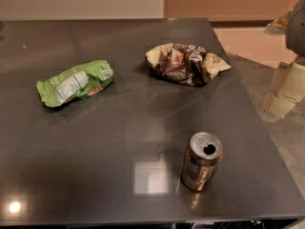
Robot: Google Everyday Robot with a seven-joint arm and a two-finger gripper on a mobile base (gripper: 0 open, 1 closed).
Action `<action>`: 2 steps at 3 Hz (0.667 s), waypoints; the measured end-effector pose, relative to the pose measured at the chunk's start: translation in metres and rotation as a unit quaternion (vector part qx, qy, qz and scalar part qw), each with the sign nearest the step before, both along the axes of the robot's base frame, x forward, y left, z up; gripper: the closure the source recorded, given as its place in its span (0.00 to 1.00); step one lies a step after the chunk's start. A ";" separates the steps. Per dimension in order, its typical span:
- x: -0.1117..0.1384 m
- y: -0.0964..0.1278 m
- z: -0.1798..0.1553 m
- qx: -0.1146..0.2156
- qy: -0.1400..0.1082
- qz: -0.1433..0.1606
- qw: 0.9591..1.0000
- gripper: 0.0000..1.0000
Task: Move orange can near green rice chip bag
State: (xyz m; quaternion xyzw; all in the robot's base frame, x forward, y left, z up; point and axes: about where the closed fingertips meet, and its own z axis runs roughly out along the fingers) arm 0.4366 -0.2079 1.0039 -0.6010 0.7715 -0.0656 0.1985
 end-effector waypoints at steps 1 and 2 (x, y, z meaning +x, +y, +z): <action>0.000 0.000 0.000 0.000 0.000 0.000 1.000 0.00; -0.002 0.003 -0.001 0.004 0.004 0.010 1.000 0.00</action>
Offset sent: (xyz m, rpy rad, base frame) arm -0.0046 0.0051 -0.0072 0.0207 0.0331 0.0472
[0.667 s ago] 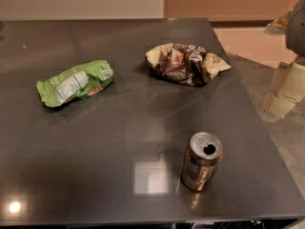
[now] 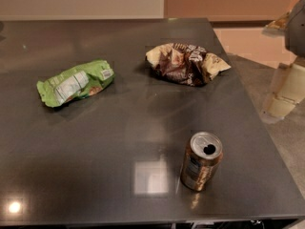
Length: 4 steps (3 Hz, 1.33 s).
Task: Move orange can near green rice chip bag
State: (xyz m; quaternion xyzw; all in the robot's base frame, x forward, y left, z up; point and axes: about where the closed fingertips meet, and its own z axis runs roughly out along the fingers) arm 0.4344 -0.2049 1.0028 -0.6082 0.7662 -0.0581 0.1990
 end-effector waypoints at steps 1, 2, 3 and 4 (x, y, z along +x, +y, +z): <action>-0.006 0.011 -0.005 0.023 0.010 0.037 0.999 0.00; -0.020 0.032 -0.019 0.055 0.033 0.099 0.993 0.00; -0.036 0.051 -0.037 0.081 0.057 0.151 0.984 0.00; -0.053 0.069 -0.058 0.104 0.084 0.193 0.972 0.00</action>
Offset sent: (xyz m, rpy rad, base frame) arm -0.0423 0.0545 -0.0404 0.1980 0.1459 0.3664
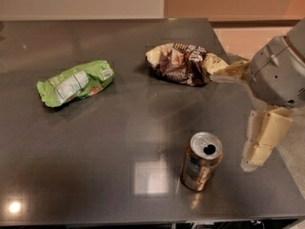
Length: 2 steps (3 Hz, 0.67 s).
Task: Move orange can near green rice chip bag
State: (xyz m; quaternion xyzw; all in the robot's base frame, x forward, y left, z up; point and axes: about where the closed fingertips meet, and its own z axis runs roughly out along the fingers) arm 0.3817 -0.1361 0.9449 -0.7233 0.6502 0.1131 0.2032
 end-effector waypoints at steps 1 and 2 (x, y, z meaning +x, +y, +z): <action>-0.016 0.014 -0.016 0.017 0.016 0.031 0.999 0.00; -0.026 0.021 -0.031 0.024 0.029 0.045 0.998 0.00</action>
Offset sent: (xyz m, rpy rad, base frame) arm -0.0391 0.0260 -0.0536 0.0686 0.1059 0.1224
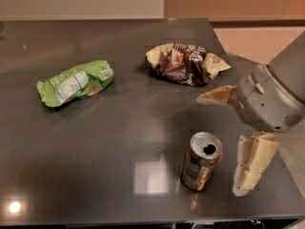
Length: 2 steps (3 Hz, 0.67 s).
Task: Move orange can near green rice chip bag
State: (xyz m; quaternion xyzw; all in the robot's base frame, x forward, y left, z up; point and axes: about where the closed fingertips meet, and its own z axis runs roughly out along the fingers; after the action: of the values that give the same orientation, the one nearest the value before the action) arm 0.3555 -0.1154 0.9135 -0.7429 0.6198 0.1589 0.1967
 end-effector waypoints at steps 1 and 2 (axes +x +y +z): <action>-0.005 0.006 -0.010 0.007 0.009 0.010 1.000 0.00; -0.009 0.011 -0.018 0.013 0.018 0.016 1.000 0.18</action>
Offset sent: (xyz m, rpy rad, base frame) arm -0.0139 0.0146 -0.0309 0.0406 0.0717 0.0483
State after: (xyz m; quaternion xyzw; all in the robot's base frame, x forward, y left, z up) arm 0.3462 -0.1043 0.8952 -0.7471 0.6093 0.1832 0.1925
